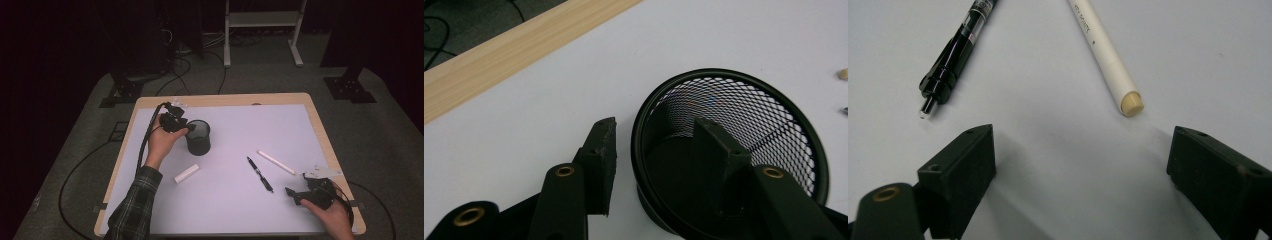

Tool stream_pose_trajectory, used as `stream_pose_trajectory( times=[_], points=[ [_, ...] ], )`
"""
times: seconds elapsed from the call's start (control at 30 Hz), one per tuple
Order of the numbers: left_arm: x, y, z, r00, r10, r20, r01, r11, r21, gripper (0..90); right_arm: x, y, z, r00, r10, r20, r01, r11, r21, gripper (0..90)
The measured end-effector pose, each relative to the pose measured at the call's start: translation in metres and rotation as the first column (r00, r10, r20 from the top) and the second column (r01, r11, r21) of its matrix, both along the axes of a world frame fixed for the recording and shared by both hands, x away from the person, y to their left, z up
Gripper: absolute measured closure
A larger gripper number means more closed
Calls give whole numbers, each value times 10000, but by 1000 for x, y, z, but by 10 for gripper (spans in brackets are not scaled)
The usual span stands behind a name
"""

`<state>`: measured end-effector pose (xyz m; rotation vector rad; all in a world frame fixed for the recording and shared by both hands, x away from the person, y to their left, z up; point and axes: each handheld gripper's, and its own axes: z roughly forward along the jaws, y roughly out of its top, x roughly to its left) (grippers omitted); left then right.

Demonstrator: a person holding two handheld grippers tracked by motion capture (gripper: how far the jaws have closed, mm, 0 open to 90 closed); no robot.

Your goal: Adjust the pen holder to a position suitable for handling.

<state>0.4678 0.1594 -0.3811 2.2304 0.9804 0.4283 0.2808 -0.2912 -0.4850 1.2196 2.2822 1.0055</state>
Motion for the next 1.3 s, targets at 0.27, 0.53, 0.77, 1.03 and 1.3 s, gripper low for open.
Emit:
stream_pose_trajectory(
  times=[0.27, 0.53, 0.77, 1.03, 1.3],
  points=[
    [5, -4, -10, 9996, 52, -269, -42, 9992, 388, 572, 0, 0, 0, 10000, 1, 2, -1, 10000, -1, 112],
    [6, -7, -15, 9982, 170, -571, -133, 9979, 636, 658, 0, 0, 0, 10000, 1, 2, -1, 10000, -9, 112],
    [7, -8, -18, 9970, 335, -698, -283, 9968, 744, 726, 0, 0, 0, 10000, 2, 5, -2, 10000, -10, 112],
    [6, -11, -16, 9975, 245, -664, -197, 9972, 716, 799, 0, 0, 0, 10000, 3, 4, -3, 10000, -12, 112],
    [4, -12, -12, 9960, -104, -883, 115, 9999, 121, 825, 0, 0, 0, 10000, 2, 6, -2, 10000, -10, 112]
  ],
)
